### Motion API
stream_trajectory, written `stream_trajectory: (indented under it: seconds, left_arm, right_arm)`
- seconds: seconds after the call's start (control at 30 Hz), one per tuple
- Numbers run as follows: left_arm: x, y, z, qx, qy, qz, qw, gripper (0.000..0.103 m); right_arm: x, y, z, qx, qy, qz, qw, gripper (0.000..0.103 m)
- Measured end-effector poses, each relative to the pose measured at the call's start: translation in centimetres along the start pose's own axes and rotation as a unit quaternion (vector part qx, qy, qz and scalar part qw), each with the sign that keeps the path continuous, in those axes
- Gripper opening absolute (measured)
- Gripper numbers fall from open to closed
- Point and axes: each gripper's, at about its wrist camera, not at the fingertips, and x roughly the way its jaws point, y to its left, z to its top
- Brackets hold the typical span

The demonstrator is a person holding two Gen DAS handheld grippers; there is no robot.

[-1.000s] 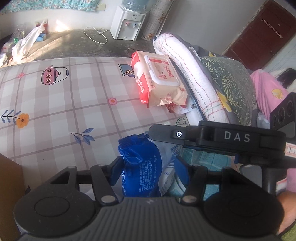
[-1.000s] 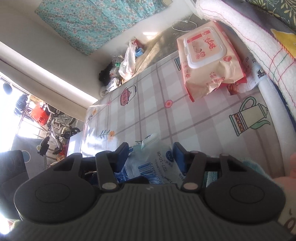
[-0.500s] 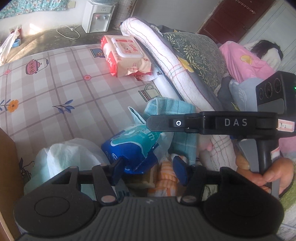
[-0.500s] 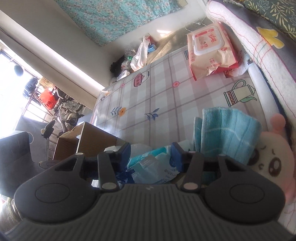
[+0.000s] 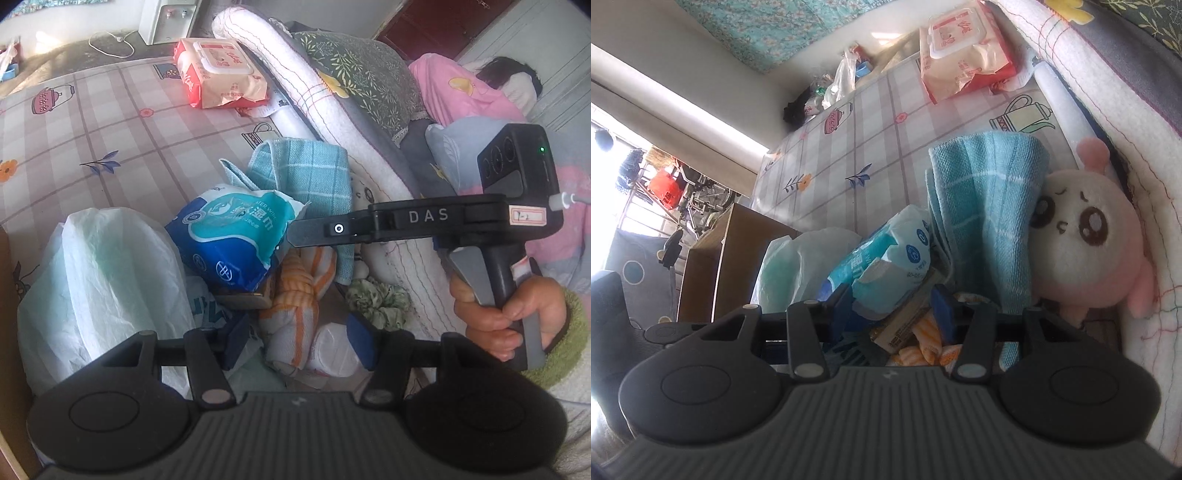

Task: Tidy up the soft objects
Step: 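Reach the left tool to the blue wet-wipes pack and close on it, then lift the blue wet-wipes pack with the left tool over the cardboard box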

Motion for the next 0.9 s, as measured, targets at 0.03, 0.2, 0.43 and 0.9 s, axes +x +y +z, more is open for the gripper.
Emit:
stream_trajectory:
  seconds: [0.03,0.2,0.43,0.9]
  left_arm:
    - [-0.2,0.4,0.2,-0.011,-0.004,0.001,0.9999,0.06]
    - [0.4,4.1,1.7,-0.129,0.007,-0.007,0.9916,0.058]
    - [1.1,5.6,2.8,-0.186,0.007,-0.021,0.9823,0.058]
    - [4.6,7.4,4.4,-0.306,0.035,-0.046,0.9503,0.058]
  right_arm:
    - [0.1,0.1,0.2,-0.003,0.002,-0.005,1.0,0.048]
    - [0.8,-0.1,0.7,-0.001,0.016,-0.014,1.0,0.048]
    - [-0.9,-0.3,2.0,0.003,-0.006,-0.003,1.0,0.048]
    - [5.2,1.1,7.7,0.033,0.045,-0.007,0.998,0.048]
